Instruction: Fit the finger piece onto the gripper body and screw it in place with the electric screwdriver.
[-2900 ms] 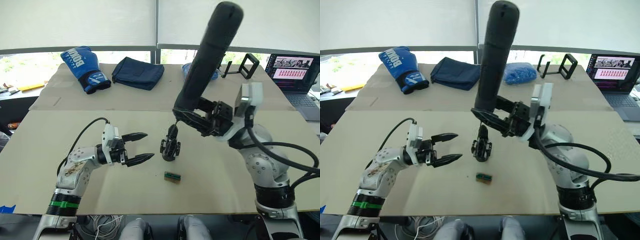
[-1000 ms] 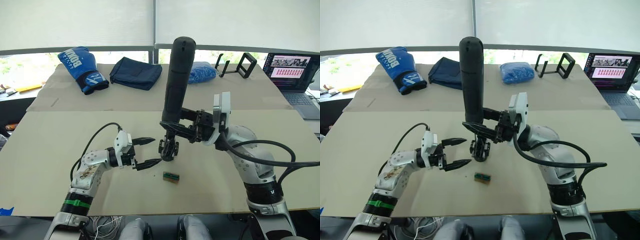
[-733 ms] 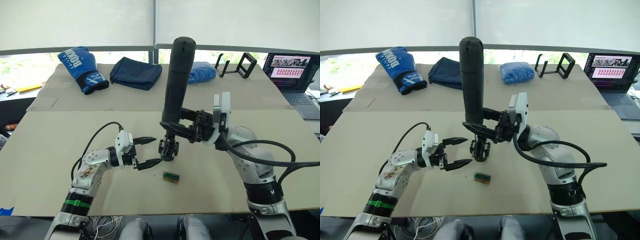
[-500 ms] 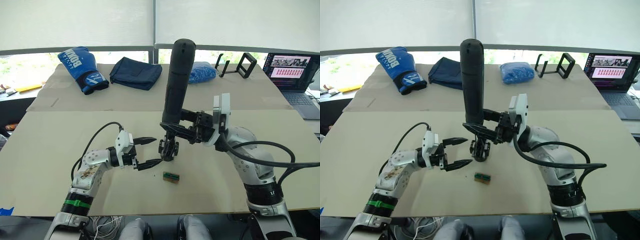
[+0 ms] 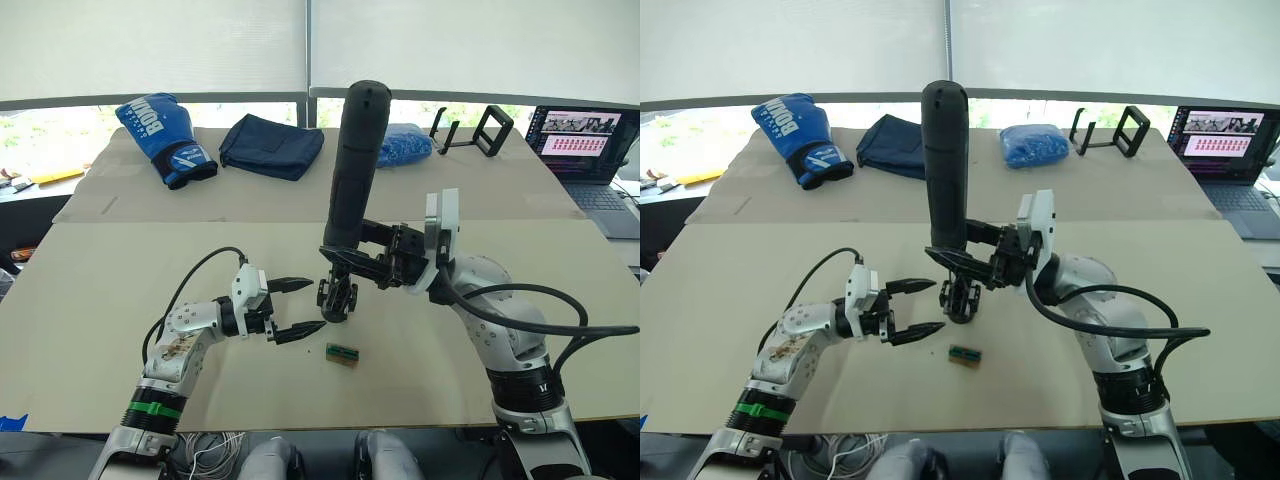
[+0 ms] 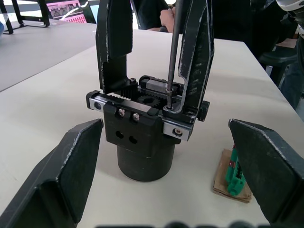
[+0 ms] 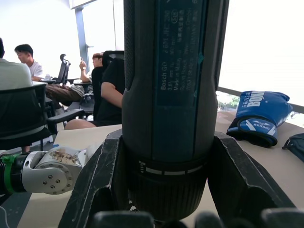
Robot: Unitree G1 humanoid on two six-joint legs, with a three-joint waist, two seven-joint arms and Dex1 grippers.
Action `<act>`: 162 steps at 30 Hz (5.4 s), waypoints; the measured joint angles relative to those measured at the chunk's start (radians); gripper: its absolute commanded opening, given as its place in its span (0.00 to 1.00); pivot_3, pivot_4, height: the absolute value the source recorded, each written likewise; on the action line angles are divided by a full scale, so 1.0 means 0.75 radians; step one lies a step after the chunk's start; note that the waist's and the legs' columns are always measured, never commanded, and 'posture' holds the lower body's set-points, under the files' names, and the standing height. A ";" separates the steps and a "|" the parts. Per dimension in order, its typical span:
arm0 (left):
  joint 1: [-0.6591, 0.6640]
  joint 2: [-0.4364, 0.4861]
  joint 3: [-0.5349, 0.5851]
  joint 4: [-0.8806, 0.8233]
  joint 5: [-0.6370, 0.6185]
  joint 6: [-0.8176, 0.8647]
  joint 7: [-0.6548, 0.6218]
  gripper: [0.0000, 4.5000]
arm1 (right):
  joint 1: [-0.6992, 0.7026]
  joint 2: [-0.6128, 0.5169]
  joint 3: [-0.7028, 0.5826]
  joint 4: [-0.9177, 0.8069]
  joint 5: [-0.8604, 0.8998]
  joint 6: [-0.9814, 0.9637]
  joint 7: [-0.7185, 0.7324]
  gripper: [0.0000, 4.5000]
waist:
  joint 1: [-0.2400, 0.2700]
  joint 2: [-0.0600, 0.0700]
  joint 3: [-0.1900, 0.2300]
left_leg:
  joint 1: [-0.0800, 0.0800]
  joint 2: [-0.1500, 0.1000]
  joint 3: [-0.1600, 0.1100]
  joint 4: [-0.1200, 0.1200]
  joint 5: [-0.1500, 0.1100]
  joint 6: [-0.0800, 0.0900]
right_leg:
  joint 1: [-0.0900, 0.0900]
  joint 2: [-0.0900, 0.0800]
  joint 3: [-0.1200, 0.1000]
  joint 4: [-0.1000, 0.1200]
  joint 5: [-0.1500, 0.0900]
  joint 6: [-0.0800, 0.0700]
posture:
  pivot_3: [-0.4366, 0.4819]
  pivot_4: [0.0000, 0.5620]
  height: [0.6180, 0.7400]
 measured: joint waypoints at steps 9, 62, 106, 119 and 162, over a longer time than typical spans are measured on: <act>0.009 0.004 0.001 0.040 0.000 -0.035 -0.025 1.00 | 0.001 0.016 0.003 0.000 -0.018 -0.003 -0.009 0.43 | 0.000 0.000 0.000 | 0.000 0.000 0.000 0.000 0.000 0.000 | 0.000 0.000 0.000 0.000 0.000 0.000 | 0.48 0.27 1.00; -0.190 -0.176 -0.146 0.341 0.266 -0.059 0.149 1.00 | 0.018 0.014 0.021 -0.003 -0.066 -0.033 0.003 0.43 | 0.000 0.000 0.000 | 0.001 -0.001 0.000 0.001 0.000 0.000 | 0.001 0.000 0.000 0.001 0.000 0.000 | 0.48 0.27 1.00; -0.223 -0.200 -0.174 0.408 0.357 -0.151 0.163 0.52 | 0.065 -0.015 0.064 -0.053 -0.077 -0.004 -0.082 0.43 | 0.002 0.000 -0.001 | 0.009 0.000 -0.004 0.000 0.000 0.001 | 0.011 -0.002 -0.001 -0.001 0.000 0.000 | 0.48 0.27 1.00; -0.218 -0.203 -0.173 0.409 0.359 -0.151 0.169 0.52 | 0.041 0.007 0.081 -0.020 -0.075 0.025 -0.151 0.43 | 0.002 0.000 -0.003 | 0.012 0.000 -0.004 -0.001 0.000 0.001 | 0.013 -0.003 -0.001 -0.001 0.000 0.000 | 0.48 0.27 1.00; -0.240 -0.216 -0.195 0.476 0.392 -0.257 0.205 0.52 | -0.079 -0.067 -0.137 -0.114 0.204 0.100 -0.023 0.43 | 0.015 -0.001 -0.004 | 0.009 0.000 -0.005 -0.003 -0.002 0.004 | 0.010 -0.006 -0.002 -0.002 0.000 -0.001 | 0.48 0.27 1.00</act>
